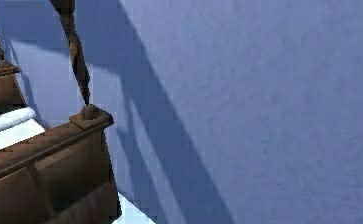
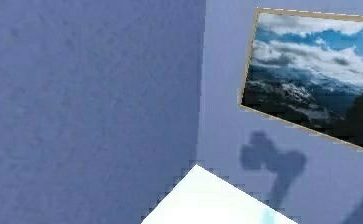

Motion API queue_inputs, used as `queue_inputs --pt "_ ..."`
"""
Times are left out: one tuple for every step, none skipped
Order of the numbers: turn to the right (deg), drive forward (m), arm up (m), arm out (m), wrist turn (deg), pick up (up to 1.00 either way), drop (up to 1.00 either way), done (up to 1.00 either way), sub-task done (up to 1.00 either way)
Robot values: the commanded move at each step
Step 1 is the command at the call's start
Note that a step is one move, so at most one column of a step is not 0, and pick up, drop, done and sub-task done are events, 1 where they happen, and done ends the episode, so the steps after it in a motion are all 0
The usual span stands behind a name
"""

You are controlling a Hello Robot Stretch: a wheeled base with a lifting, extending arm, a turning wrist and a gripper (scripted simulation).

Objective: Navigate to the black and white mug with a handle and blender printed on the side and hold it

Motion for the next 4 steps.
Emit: queue_inputs --pt "-45.0 0.00 0.00 0.00 0.0 0.00 0.00 0.00 0.00" --pt "-12.0 0.00 0.00 0.00 0.0 0.00 0.00 0.00 0.00" --pt "0.0 0.45 0.00 0.00 0.0 0.00 0.00 0.00 0.00" --pt "-45.0 0.00 0.00 0.00 0.0 0.00 0.00 0.00 0.00"
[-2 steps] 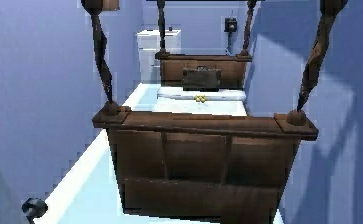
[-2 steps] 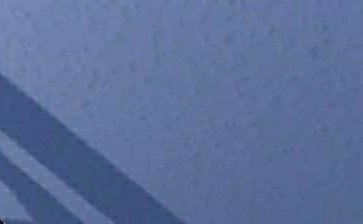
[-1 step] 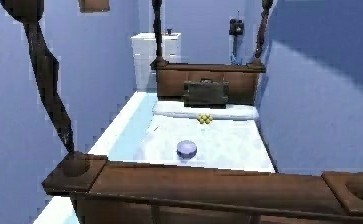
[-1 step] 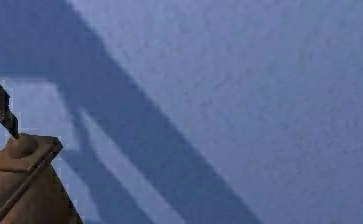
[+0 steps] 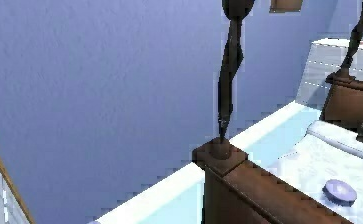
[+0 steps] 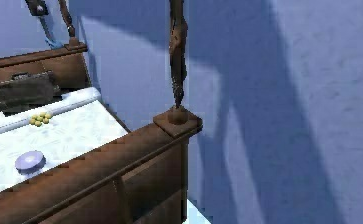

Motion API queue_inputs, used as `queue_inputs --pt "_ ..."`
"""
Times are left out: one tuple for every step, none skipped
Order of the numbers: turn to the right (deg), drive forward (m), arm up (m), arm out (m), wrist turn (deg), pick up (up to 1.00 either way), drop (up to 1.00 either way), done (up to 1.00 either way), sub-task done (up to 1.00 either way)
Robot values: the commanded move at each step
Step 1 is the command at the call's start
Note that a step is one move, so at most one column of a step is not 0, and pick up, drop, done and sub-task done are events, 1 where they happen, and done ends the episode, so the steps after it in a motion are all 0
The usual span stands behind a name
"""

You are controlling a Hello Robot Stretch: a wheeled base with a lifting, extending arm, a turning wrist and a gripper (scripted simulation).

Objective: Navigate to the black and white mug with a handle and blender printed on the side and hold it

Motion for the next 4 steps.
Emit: queue_inputs --pt "0.0 0.35 0.00 0.00 0.0 0.00 0.00 0.00 0.00" --pt "-18.0 0.00 0.00 0.00 0.0 0.00 0.00 0.00 0.00" --pt "-3.0 0.00 0.00 0.00 0.0 0.00 0.00 0.00 0.00" --pt "-18.0 0.00 0.00 0.00 0.0 0.00 0.00 0.00 0.00"
